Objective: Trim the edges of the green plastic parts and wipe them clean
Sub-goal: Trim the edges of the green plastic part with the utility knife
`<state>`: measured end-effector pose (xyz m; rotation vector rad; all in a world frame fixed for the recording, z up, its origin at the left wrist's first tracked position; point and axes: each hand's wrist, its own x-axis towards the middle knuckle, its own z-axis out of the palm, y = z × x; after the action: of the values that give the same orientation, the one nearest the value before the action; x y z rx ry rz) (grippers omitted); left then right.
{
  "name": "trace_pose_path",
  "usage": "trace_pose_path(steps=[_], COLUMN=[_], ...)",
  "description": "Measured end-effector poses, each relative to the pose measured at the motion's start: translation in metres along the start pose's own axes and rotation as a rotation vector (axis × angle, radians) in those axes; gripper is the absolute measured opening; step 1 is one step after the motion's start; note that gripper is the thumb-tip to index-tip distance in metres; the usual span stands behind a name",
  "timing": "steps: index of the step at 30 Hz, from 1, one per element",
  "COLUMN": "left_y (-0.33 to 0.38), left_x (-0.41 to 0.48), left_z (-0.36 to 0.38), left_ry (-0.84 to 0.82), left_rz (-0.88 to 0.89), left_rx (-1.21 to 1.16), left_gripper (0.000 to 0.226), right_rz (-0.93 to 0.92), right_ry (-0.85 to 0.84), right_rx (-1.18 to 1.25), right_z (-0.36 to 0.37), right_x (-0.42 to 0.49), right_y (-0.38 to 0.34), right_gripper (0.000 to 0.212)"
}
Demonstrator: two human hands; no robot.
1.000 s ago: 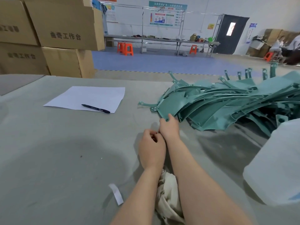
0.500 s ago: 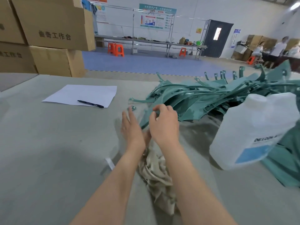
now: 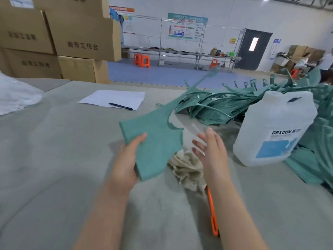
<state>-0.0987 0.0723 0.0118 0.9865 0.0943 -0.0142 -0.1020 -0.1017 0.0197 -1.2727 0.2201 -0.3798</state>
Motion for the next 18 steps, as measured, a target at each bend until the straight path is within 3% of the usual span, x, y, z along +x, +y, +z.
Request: trace_pose_path(steps=[3,6,10,14,18], left_y=[-0.001,-0.004,-0.005,-0.003,-0.006], left_x=[-0.005,0.000,0.005,0.009,0.011], left_z=[-0.014,-0.022,-0.030,-0.035,-0.034], left_ry=[-0.103,-0.138,-0.160,-0.190,-0.221], left_rz=[-0.182,-0.242,-0.254,-0.377,-0.374], left_rx=[0.146,0.207,0.079,-0.186,-0.337], left_gripper=[0.017,0.027,0.041,0.063,0.072], right_rz=[0.081,0.051,0.101,0.151,0.144], right_ry=[-0.152,-0.253,-0.259,-0.347,-0.299], right_rx=[0.053,-0.050,-0.232,-0.113,0.051], right_z=[-0.009,-0.013,-0.012,-0.010,-0.005], right_x=[-0.003,-0.002,-0.003,-0.006,-0.009], right_y=[0.008,0.013,0.021,0.023,0.019], right_gripper=[0.029,0.020,0.011,0.013,0.011])
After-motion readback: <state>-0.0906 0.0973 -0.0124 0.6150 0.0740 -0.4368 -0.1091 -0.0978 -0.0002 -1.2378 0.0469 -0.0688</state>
